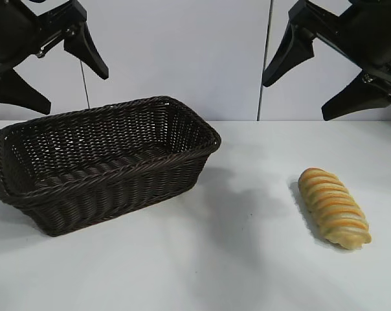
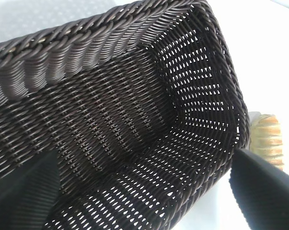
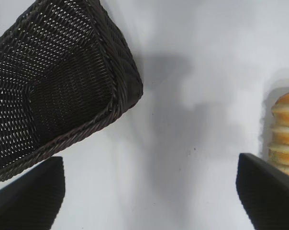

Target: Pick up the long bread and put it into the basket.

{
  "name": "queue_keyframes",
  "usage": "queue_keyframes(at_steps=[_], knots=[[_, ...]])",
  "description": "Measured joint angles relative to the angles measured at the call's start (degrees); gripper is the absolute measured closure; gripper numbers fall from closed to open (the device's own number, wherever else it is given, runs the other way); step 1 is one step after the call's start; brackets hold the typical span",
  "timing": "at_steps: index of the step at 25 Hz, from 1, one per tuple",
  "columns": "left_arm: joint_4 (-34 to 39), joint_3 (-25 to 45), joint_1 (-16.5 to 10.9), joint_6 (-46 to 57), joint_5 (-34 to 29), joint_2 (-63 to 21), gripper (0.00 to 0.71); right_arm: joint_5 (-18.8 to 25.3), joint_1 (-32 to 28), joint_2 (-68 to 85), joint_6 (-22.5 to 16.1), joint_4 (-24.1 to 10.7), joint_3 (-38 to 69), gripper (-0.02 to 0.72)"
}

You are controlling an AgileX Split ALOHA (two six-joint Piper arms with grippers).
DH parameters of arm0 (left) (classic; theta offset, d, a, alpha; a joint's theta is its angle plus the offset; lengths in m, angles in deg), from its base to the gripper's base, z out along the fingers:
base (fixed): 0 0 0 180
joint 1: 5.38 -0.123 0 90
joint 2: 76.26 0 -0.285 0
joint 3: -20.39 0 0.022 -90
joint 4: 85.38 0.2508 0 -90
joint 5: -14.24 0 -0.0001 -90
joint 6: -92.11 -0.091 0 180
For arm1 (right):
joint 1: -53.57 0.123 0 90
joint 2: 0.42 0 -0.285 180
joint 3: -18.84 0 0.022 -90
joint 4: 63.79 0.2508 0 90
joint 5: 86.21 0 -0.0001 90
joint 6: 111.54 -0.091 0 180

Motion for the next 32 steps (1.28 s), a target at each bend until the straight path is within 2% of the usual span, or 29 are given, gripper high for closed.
queue_keyframes(at_steps=[11,14,18,20,23,27,32], knots=[[0.0,0.0,0.0,0.0,0.9,0.0,0.015,0.0,0.0,0.0,0.0,0.0,0.0,0.008],[1.0,-0.6,-0.8,0.8,-0.8,0.0,0.015,0.0,0.0,0.0,0.0,0.1,0.0,0.008],[11.1,-0.9,-3.4,7.7,-5.7,0.0,0.015,0.0,0.0,0.0,0.0,0.1,0.0,0.008],[18.7,-0.4,-4.1,13.6,-6.9,0.0,0.015,0.0,0.0,0.0,0.0,0.1,0.0,0.008],[26.1,2.1,-4.1,19.6,-6.8,0.0,0.015,0.0,0.0,0.0,0.0,0.1,0.0,0.008],[28.1,5.0,-4.1,20.6,-5.0,1.3,0.015,0.0,0.0,0.0,0.0,0.1,0.0,0.008],[27.5,5.1,-4.1,20.1,-2.8,5.2,0.015,0.0,0.0,0.0,0.0,0.1,0.0,0.008]])
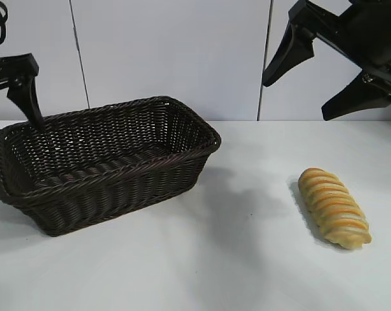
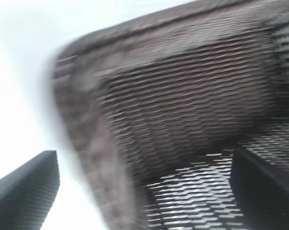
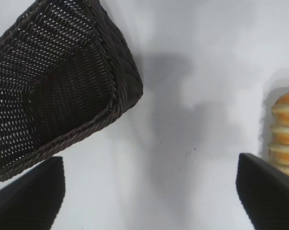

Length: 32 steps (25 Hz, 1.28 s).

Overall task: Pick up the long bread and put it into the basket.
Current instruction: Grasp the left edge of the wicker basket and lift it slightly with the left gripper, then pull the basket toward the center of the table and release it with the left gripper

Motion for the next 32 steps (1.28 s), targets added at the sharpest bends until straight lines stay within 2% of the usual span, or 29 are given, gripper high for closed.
queue_keyframes(at_steps=[5,9,13,15,17,19,23,27,32], knots=[[-2.7,0.0,0.0,-1.6,1.4,2.4,0.021,0.0,0.0,0.0,0.0,0.0,0.0,0.008],[-3.1,0.0,0.0,-1.7,1.6,3.9,0.106,0.2,0.0,0.0,0.0,0.0,0.0,0.008],[-3.2,0.0,0.0,-1.8,1.8,4.6,0.287,0.2,0.0,0.0,0.0,0.0,0.0,0.008],[-3.2,0.0,0.0,-1.8,2.1,4.7,0.441,0.2,0.0,0.0,0.0,0.0,0.0,0.008],[-4.0,-0.1,0.0,-1.1,2.5,4.7,0.566,0.2,0.0,0.0,0.0,-0.1,0.0,0.008],[-4.5,-0.9,-0.1,-1.2,3.0,4.5,0.607,0.2,0.0,0.0,0.0,-0.1,0.0,0.008],[-4.2,-4.4,-0.1,-2.6,-0.5,3.8,0.611,0.2,0.0,0.0,0.0,-0.1,0.0,0.008],[-4.9,-10.2,-0.1,-6.3,-6.5,3.3,0.611,0.2,0.0,0.0,0.0,-0.1,0.0,0.008],[-11.1,-16.2,0.1,-11.5,-11.0,3.4,0.611,0.2,0.0,0.0,0.0,-0.1,0.0,0.008]])
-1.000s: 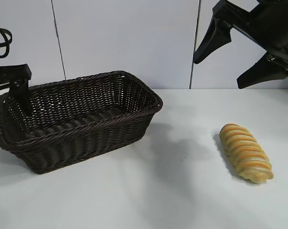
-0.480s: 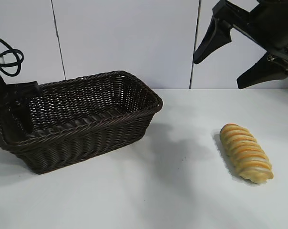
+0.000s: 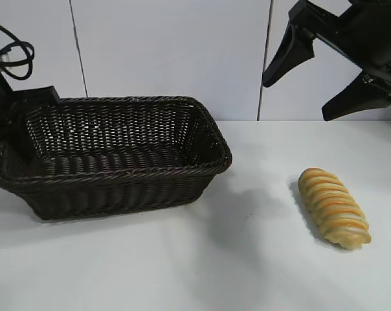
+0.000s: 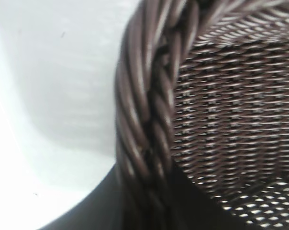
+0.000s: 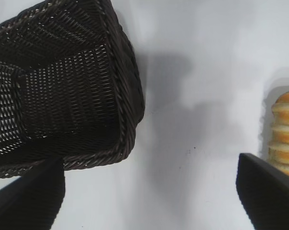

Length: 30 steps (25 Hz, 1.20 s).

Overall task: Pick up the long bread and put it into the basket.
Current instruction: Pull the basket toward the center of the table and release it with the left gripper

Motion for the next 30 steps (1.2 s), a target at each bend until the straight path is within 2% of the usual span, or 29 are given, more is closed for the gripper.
queue_keyframes(at_steps=[3,10,21,22,23,26,28,30], knots=[[-1.4,-2.0,1.6,-0.3,0.2,1.1,0.611,0.0,0.0,0.0,0.0,0.0,0.0,0.008],[-1.6,-2.4,7.5,-0.7,1.0,7.5,0.611,0.6,0.0,0.0,0.0,0.0,0.0,0.008],[-2.2,-2.5,7.9,-0.7,2.5,11.9,0.599,0.9,0.0,0.0,0.0,0.1,0.0,0.008],[-2.2,-2.7,7.9,-0.7,2.2,11.9,0.556,0.9,0.0,0.0,0.0,0.1,0.0,0.008],[-2.3,-3.1,7.9,-0.7,1.8,11.9,0.476,0.9,0.0,0.0,0.0,0.0,0.0,0.008],[-2.6,-4.9,7.9,-0.7,0.2,11.9,0.167,0.9,0.0,0.0,0.0,0.0,0.0,0.008],[-2.2,-6.6,7.9,-0.7,-1.5,11.8,0.079,1.0,0.0,0.0,0.0,0.0,0.0,0.008],[-0.4,-8.9,7.9,-0.4,-3.3,11.0,0.040,1.0,0.0,0.0,0.0,0.0,0.0,0.008]])
